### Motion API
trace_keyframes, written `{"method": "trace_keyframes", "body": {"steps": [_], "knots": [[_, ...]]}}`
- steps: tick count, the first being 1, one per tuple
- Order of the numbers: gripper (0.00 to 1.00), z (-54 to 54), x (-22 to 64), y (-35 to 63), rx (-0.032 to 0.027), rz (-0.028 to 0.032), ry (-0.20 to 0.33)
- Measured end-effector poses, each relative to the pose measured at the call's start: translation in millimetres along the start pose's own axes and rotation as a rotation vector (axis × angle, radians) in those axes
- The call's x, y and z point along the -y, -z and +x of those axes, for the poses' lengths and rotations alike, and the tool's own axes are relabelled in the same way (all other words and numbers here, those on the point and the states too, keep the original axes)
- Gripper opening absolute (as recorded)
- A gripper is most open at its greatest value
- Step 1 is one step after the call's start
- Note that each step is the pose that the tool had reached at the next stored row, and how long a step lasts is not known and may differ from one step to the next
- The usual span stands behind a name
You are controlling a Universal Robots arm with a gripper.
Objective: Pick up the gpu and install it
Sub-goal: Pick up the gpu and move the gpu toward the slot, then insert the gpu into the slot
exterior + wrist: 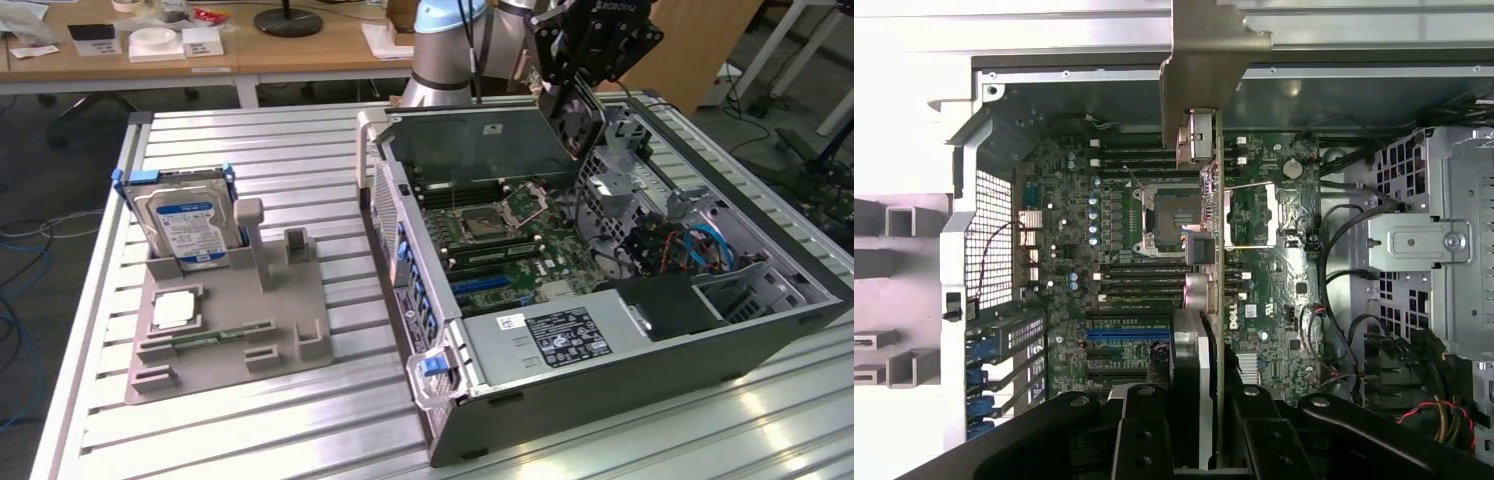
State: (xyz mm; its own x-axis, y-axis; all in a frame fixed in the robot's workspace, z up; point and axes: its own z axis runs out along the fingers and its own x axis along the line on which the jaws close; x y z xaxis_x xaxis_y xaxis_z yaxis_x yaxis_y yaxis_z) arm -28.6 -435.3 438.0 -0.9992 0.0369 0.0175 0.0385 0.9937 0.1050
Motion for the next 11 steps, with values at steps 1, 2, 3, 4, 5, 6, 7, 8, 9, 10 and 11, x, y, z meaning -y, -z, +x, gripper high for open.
{"method": "trace_keyframes", "body": {"steps": [1, 2, 3, 4, 5, 6, 7, 8, 9, 10, 11], "knots": [[0.28, 0.0, 0.0, 0.0, 0.0000, 0.0000, 0.000], [0.28, 0.0, 0.0, 0.0, 0.0000, 0.0000, 0.000], [0.28, 0.0, 0.0, 0.0, 0.0000, 0.0000, 0.000], [0.28, 0.0, 0.0, 0.0, 0.0000, 0.0000, 0.000], [0.28, 0.0, 0.0, 0.0, 0.0000, 0.0000, 0.000], [0.28, 0.0, 0.0, 0.0, 0.0000, 0.0000, 0.000], [0.28, 0.0, 0.0, 0.0, 0.0000, 0.0000, 0.000], [0.28, 0.0, 0.0, 0.0, 0.0000, 0.0000, 0.000], [0.28, 0.0, 0.0, 0.0, 0.0000, 0.0000, 0.000], [0.28, 0.0, 0.0, 0.0, 0.0000, 0.0000, 0.000], [0.28, 0.0, 0.0, 0.0, -0.0003, 0.0001, 0.003]]}}
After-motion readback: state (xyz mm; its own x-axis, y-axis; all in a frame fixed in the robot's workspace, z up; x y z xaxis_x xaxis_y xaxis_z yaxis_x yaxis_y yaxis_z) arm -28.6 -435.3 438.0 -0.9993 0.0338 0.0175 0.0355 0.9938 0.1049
